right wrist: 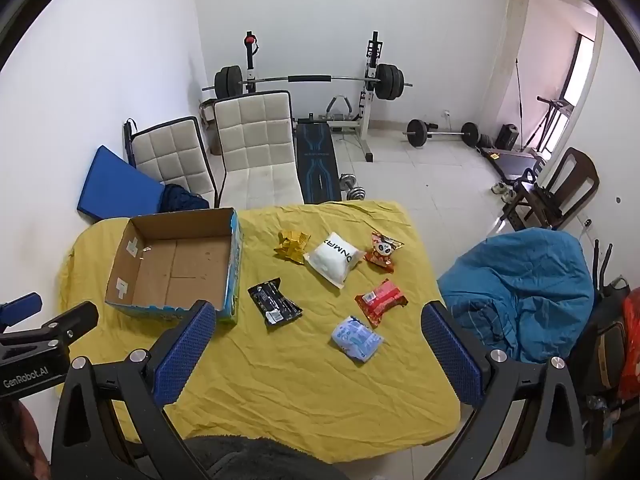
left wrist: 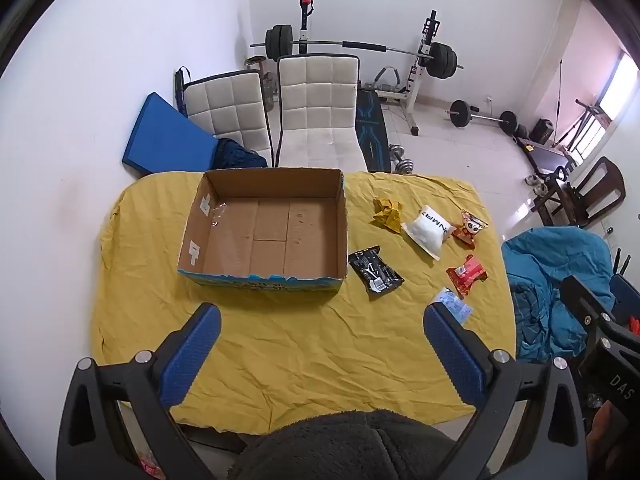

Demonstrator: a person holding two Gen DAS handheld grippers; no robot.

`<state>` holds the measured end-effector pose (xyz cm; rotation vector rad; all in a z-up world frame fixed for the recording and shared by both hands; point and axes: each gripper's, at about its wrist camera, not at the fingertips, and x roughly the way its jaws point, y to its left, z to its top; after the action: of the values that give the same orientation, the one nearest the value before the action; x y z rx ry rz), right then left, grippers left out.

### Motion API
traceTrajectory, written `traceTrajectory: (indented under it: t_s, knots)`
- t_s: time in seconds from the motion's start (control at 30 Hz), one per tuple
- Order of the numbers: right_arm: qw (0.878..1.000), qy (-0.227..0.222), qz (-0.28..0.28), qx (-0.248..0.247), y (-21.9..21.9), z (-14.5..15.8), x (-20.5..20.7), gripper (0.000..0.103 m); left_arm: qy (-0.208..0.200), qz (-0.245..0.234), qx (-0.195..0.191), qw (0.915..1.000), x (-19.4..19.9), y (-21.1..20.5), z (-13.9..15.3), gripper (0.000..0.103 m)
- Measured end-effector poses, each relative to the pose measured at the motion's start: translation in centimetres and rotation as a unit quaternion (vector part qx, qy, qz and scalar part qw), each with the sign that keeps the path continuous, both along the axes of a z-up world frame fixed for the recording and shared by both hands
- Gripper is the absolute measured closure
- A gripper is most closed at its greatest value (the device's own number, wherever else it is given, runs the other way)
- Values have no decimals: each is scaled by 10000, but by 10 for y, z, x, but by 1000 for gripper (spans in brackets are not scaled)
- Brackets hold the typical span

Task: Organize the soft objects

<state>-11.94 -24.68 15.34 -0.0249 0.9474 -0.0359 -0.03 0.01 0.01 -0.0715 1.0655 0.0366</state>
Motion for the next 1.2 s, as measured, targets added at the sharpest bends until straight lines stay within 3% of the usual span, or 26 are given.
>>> traceTrajectory:
  t_s: [0.77, 1.2]
  knots:
    - [10000, 74, 8, -12, -1, -11, -5, 0, 240, 104, 37, 9997, -12, 6, -12, 0]
    - [9999, -66, 59, -134, 4, -9, -12, 0, 137, 108, 23, 9998, -17, 6, -14, 0]
